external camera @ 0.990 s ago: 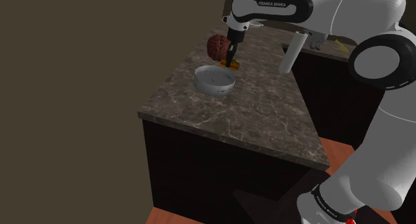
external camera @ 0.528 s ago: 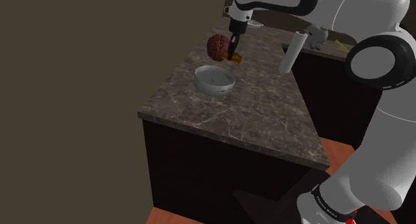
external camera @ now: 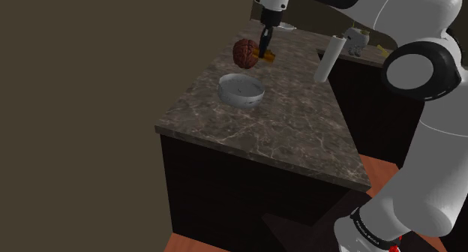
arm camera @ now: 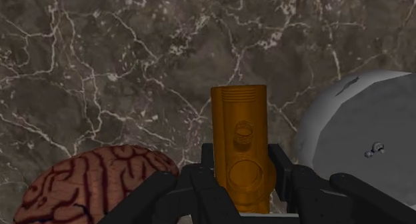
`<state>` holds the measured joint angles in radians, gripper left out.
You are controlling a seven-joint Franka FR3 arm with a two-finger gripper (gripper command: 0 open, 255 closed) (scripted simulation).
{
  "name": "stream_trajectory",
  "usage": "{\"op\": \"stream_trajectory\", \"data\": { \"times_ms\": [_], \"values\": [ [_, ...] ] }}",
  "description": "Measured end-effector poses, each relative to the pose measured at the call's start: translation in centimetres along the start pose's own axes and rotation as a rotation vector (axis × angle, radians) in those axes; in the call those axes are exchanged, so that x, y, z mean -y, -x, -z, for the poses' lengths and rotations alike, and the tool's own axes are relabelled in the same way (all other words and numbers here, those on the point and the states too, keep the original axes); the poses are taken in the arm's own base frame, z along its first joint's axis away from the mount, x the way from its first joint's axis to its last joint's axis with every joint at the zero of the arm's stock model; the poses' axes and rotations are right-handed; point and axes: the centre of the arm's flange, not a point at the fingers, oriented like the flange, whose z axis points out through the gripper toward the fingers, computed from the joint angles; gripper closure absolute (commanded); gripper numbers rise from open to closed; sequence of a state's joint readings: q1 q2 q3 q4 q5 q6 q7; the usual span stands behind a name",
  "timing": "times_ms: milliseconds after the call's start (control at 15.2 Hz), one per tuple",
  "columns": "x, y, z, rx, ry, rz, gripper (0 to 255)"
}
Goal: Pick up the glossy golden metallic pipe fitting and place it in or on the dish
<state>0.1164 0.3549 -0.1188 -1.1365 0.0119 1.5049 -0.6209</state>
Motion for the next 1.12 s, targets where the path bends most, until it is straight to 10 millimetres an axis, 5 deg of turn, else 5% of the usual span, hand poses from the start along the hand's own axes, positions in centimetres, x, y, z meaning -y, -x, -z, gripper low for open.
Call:
{"op": "stream_trajectory", "data": {
  "times_ms": [330, 1122],
  "values": [
    [1.4, -0.2, 2.2, 0.001, 0.0, 0.0, 255],
    [16.4, -3.2, 2.7, 0.0, -0.001, 0.001, 255]
  ]
}}
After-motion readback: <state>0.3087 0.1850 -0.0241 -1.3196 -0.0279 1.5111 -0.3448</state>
